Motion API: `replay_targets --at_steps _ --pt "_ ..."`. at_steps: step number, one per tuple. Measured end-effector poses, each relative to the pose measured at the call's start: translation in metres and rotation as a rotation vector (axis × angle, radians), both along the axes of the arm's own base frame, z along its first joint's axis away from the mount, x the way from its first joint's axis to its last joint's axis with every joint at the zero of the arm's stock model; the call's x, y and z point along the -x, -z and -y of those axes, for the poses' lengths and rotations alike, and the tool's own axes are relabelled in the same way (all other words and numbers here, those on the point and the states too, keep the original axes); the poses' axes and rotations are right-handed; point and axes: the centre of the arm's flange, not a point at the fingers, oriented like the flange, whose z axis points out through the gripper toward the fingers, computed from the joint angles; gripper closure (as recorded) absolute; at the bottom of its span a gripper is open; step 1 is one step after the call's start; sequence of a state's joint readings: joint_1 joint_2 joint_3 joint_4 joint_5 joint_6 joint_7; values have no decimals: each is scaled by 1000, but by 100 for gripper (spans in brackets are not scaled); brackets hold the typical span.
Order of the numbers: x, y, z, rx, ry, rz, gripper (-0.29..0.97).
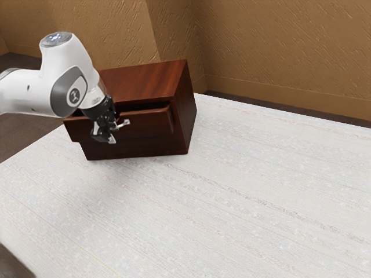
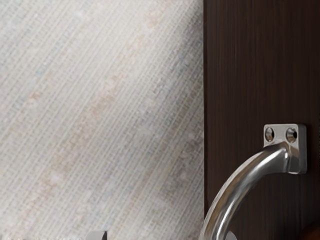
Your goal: Pull the drawer handle with one arm to open the drawer
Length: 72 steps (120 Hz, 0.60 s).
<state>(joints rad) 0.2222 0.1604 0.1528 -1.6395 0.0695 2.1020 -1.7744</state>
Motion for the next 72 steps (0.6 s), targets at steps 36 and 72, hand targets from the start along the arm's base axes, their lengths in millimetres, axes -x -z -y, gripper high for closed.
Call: replay_targets --at_steps 36,72 --pt "21 -3 11 21 -9 -6 47" --pt "38 -1 20 40 -24 -13 47"
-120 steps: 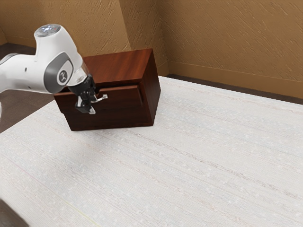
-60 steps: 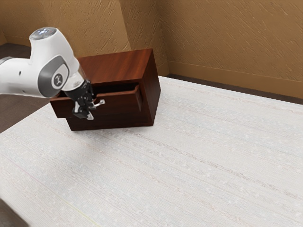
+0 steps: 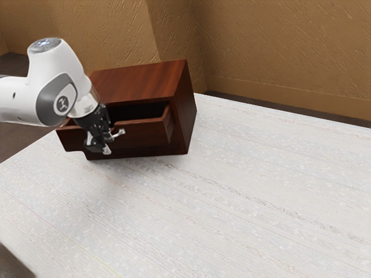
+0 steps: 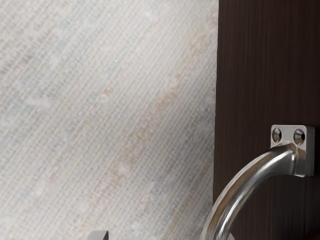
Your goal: Pull the drawer handle with one arm to open the drawer
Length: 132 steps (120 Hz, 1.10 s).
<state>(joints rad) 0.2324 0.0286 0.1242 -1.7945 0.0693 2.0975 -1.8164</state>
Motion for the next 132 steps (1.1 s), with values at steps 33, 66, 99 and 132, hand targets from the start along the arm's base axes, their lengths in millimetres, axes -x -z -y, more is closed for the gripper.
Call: replay_targets --at_steps 33,66,99,132 --pt "12 -3 6 9 -15 4 53" --pt "31 -4 18 8 -25 11 55" --pt "45 -7 30 -20 -37 34 56" --pt "55 -7 47 -20 -46 41 57"
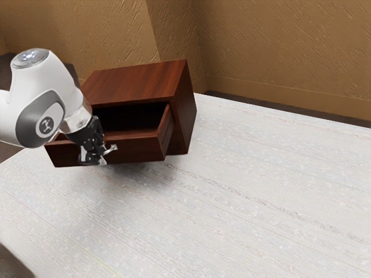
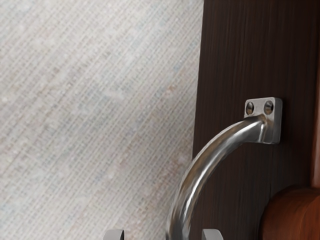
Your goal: Pull the drawer handle with one arm to open the drawer
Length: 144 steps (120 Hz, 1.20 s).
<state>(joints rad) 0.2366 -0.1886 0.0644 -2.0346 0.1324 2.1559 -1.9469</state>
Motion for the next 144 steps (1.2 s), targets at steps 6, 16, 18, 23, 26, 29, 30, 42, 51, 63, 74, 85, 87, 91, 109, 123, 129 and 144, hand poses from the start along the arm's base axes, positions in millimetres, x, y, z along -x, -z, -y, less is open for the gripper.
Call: replay_targets --at_steps 6,16,18,23,26,29,30,42,51,63,74,85,87,91,109,123,129,144 --pt "1 0 1 -1 -4 0 57" --pt "4 1 3 1 -11 0 57" --pt "5 1 4 1 -12 1 57" --pt "5 1 4 2 -16 1 57" --pt "6 2 5 3 -18 -1 57" --pt "6 2 5 4 -21 -1 57" --pt "6 2 5 5 -22 -1 57" --pt "9 4 7 11 -30 -5 56" --pt "10 4 8 13 -36 -4 56" --pt "10 4 8 15 -43 -3 56" --pt "10 4 9 16 -48 -2 56" --pt "11 3 10 16 -52 0 56" --pt "11 3 10 16 -53 1 56" --pt "11 2 10 16 -54 1 56" --pt "13 -1 11 14 -60 6 56" --pt "13 -1 11 12 -64 7 56" --pt "13 -2 11 11 -66 7 56" --pt "13 -3 12 14 -69 9 55"
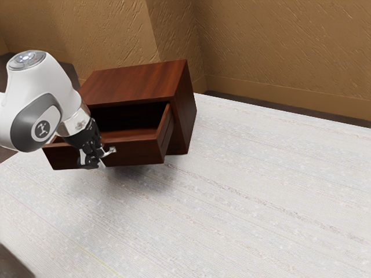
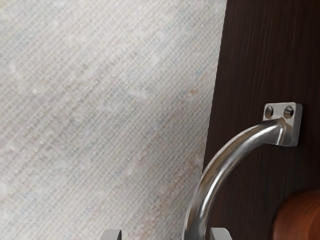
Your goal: Pull the drawer handle with one arm to open the drawer
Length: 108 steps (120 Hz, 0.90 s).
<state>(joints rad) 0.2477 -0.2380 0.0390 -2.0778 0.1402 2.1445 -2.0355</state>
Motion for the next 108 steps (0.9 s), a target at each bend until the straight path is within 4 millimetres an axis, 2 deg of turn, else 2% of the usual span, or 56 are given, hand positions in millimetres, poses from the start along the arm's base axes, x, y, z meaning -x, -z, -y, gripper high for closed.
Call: replay_targets --at_steps 59,108 --pt "2 6 1 14 -6 -14 54" --pt "1 5 2 7 -6 -12 41"
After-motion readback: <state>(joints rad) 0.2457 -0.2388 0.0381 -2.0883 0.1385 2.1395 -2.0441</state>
